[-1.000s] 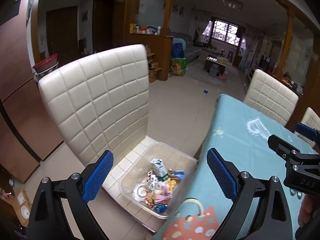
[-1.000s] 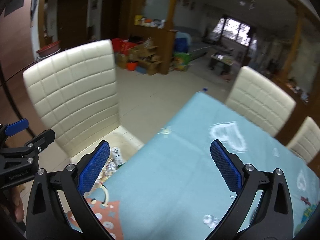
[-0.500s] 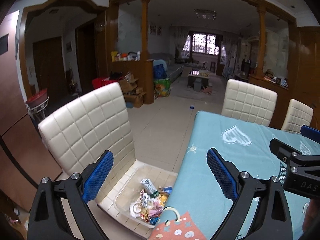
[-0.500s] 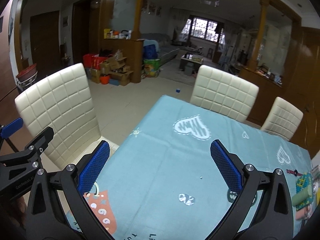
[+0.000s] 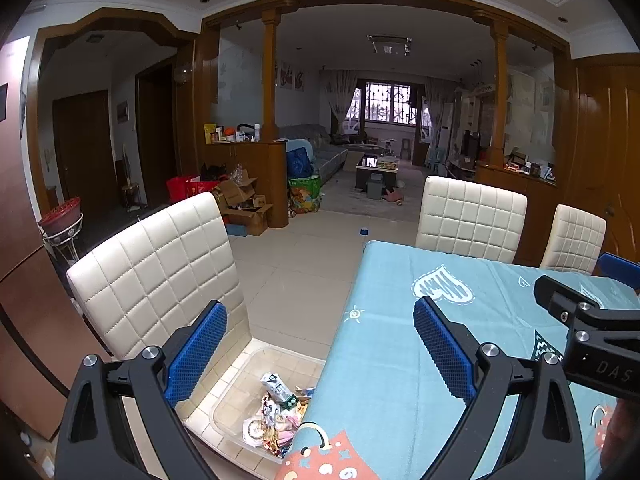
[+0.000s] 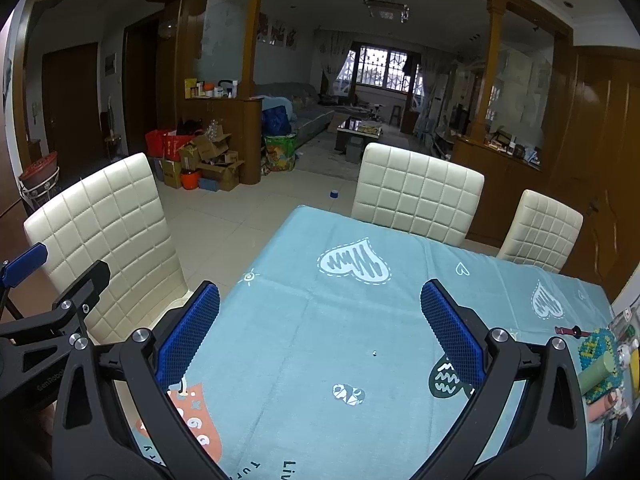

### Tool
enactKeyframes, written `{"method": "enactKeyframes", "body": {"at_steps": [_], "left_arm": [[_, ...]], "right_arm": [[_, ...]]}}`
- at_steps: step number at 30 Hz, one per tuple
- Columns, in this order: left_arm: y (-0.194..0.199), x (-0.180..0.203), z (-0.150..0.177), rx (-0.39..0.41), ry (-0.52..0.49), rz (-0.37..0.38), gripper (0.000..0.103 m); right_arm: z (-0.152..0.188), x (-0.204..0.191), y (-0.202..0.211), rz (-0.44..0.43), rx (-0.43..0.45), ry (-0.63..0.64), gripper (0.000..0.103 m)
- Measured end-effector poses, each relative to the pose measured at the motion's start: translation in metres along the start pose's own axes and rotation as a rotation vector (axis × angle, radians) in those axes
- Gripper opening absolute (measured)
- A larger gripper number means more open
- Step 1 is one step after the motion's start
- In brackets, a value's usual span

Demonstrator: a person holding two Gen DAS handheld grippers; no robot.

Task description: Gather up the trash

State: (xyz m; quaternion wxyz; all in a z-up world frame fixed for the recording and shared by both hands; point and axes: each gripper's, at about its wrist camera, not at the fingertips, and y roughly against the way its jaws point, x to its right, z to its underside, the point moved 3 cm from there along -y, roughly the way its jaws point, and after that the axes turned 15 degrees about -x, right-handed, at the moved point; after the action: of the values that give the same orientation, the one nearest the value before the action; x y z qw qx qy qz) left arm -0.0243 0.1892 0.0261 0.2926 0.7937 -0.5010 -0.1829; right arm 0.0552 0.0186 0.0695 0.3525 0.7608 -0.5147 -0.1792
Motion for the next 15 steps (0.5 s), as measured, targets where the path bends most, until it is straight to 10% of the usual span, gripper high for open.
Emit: {"method": "enactKeyframes", "body": {"at_steps": [15], "left_arm": [[0.013,0.003,0.0,0.028,0.008,0.001,0.092]], "right_arm": [[0.003,0.006,0.008,0.01,0.018,-0.008,0.1]]}}
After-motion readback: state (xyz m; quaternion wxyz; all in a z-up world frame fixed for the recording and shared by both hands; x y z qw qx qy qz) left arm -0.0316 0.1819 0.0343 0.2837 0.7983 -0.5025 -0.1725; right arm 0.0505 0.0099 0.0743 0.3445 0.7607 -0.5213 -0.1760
